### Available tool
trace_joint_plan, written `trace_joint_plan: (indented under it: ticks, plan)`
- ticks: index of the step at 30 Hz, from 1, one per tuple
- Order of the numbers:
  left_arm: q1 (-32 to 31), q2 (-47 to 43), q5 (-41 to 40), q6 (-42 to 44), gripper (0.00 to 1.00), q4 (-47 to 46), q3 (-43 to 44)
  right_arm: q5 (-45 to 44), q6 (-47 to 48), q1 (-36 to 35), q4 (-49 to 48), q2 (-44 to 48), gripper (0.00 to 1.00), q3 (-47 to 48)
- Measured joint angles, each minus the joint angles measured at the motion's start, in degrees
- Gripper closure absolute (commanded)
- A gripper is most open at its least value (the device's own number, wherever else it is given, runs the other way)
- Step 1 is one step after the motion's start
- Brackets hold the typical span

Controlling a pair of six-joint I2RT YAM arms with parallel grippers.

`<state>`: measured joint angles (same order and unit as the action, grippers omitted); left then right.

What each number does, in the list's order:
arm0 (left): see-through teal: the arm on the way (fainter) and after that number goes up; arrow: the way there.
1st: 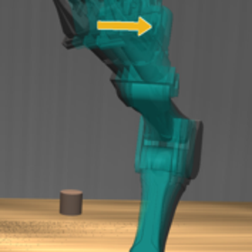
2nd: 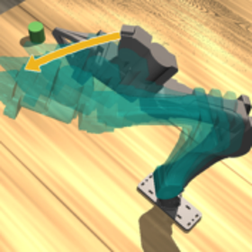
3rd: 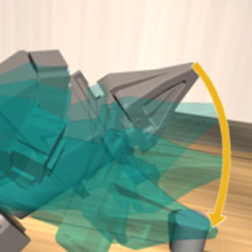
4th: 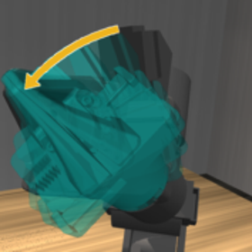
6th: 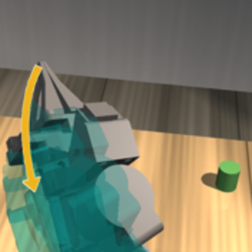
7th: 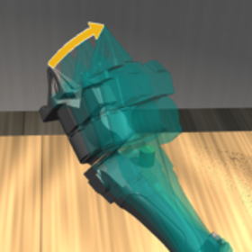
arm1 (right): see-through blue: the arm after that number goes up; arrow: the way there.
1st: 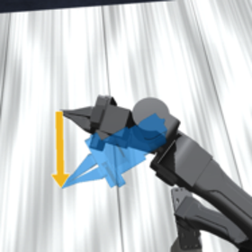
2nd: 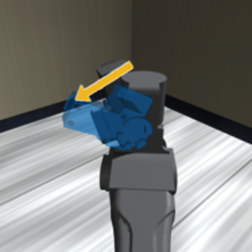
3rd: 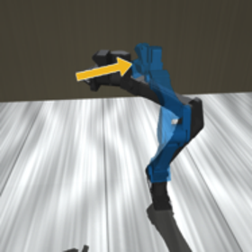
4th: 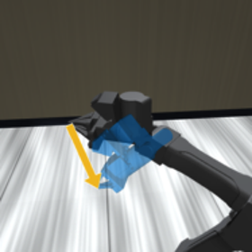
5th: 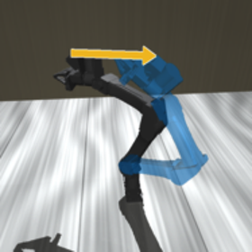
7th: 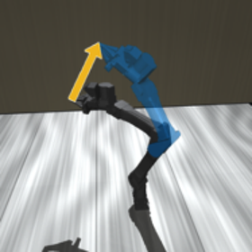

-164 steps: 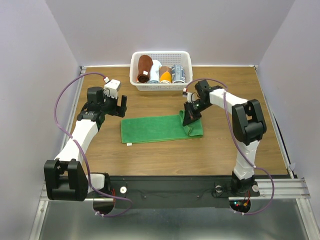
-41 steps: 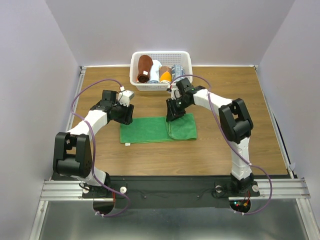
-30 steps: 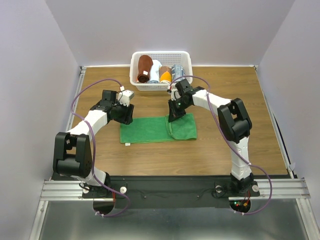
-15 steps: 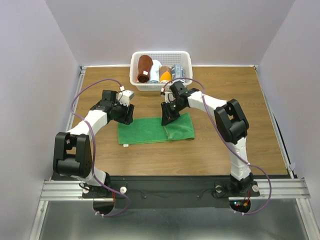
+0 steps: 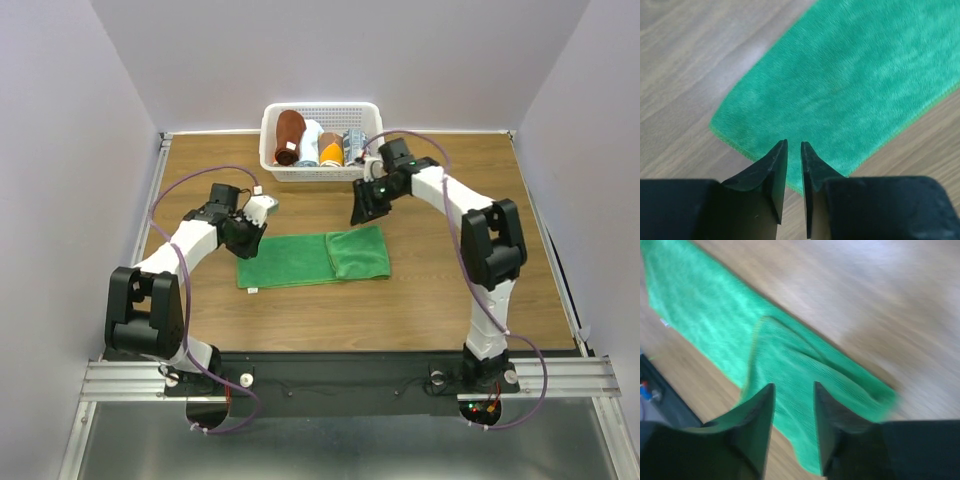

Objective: Roll the towels
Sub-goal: Fold the towel

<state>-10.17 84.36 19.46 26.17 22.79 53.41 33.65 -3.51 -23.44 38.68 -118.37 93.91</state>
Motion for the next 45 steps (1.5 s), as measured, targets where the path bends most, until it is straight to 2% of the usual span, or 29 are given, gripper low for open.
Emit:
trace_joint_plan:
  ticks: [4,7,13,16,20,25,28,32,36,41,45]
  plan:
    - [-1.9,0.1,-2.0,2.6,0.87,2.5,0.0,-3.8,5.8,3.8,1.3,5.1,0.77,-2.9]
    - [-2.8,2.3,-3.7,3.2,0.92,2.6,0.0,-6.3,9.2,3.6,2.5,5.7,0.84,-6.5]
    - [-2.9,11.3,-6.0,2.3,1.0,3.0,3.9,-8.1,12.7,2.7,3.3,3.1,0.9,-13.2]
    - [-3.0,15.1,-6.8,1.7,1.0,3.3,8.2,-6.7,13.1,2.9,2.4,4.7,0.89,-16.1]
    - [-4.3,21.3,-8.0,1.3,1.0,3.5,16.2,-2.3,15.2,2.8,3.8,8.1,0.83,-22.5]
    - [-9.0,33.0,-8.0,1.2,1.0,3.5,32.6,7.7,21.4,0.6,10.1,12.3,0.64,-30.1]
    - [-12.4,39.8,-7.5,1.2,0.98,2.8,42.8,11.8,22.9,-3.1,13.1,14.7,0.64,-31.7]
    - [-15.0,44.3,-5.8,0.1,0.95,3.1,51.0,16.0,23.3,-5.8,15.1,17.4,0.64,-29.5]
    - [-14.9,40.9,-4.7,-0.8,0.84,2.3,47.8,16.6,23.3,-4.2,14.7,21.2,0.64,-27.8]
    - [-13.9,31.3,-2.6,-2.3,0.84,2.8,38.4,14.5,22.6,-2.1,12.5,21.4,0.68,-28.8]
    - [-13.8,28.9,-1.1,-3.7,0.84,2.0,35.3,12.7,21.7,-1.7,9.7,17.4,0.7,-31.5]
